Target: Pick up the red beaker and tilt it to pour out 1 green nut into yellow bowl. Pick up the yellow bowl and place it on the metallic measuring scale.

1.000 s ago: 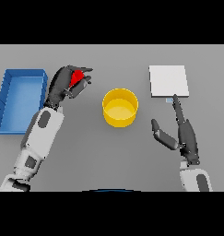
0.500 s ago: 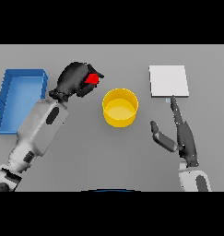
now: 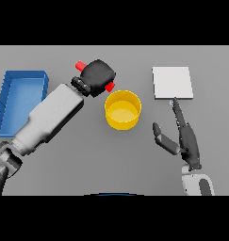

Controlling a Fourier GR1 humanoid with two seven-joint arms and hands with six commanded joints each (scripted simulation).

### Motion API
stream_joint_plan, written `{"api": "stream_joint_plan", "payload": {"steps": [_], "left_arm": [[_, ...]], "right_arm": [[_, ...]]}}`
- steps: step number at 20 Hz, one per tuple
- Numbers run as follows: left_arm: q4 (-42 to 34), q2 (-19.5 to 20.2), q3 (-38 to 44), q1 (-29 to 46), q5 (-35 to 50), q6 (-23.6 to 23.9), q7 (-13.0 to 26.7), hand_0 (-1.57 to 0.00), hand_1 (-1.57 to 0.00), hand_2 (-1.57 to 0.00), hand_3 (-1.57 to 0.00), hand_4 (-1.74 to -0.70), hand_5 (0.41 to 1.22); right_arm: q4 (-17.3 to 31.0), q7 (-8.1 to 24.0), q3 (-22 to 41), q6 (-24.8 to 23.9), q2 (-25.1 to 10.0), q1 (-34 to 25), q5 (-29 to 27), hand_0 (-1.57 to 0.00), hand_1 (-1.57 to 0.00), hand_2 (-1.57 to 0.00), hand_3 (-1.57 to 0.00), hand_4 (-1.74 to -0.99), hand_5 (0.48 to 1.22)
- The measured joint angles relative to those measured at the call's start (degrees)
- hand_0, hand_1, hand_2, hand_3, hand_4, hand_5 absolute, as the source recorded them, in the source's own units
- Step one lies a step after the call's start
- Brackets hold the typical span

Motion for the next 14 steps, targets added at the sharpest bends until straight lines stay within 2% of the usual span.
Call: {"api": "stream_joint_plan", "payload": {"steps": [3,4,7,9,12,13,14], "left_arm": [[2.7,-1.0,-4.6,-3.2,-3.4,-1.9,-0.8,-1.57,-1.57,-1.57,-1.57,-1.68,1.218],[2.7,-0.1,-6.2,-4.1,-4.5,-3.0,-1.5,-1.57,-1.57,-1.57,-1.57,-1.70,1.219],[5.7,-0.8,-10.3,-8.1,-8.0,-4.2,-1.6,-1.57,-1.57,-1.57,-1.57,-1.72,1.220],[6.9,-0.5,-12.4,-8.8,-9.5,-3.5,-2.4,-1.57,-1.57,-1.57,-1.57,-1.73,1.220],[8.0,-1.6,-14.8,-10.4,-11.1,-3.7,-1.7,-1.57,-1.57,-1.57,-1.57,-1.73,1.221],[8.4,-1.7,-15.5,-10.5,-11.4,-3.1,-1.6,-1.57,-1.57,-1.57,-1.57,-1.73,1.221],[8.5,-2.1,-16.2,-10.6,-12.0,-2.2,-1.0,-1.57,-1.57,-1.57,-1.57,-1.74,1.221]], "right_arm": [[0.6,-0.1,0.0,0.5,-0.2,-0.1,-0.3,0.00,0.00,0.00,0.00,-1.067,0.684],[0.2,-1.4,0.1,1.0,-0.7,0.5,-0.4,0.00,0.00,0.00,0.00,-1.066,0.689],[0.9,0.0,0.1,0.9,-0.4,-0.5,-0.3,0.00,0.00,0.00,0.00,-1.063,0.694],[0.6,-1.9,0.1,1.0,-0.6,0.6,-0.4,0.00,0.00,0.00,0.00,-1.060,0.700],[0.2,-0.1,0.2,0.7,0.0,-0.1,-0.3,0.00,0.00,0.00,0.00,-1.056,0.693],[0.4,-0.2,-0.2,1.1,0.0,-0.2,-1.4,0.00,0.00,0.00,0.00,-1.063,0.699],[0.4,-1.7,0.3,1.1,0.4,0.5,-1.0,0.00,0.00,0.00,0.00,-1.058,0.700]]}}
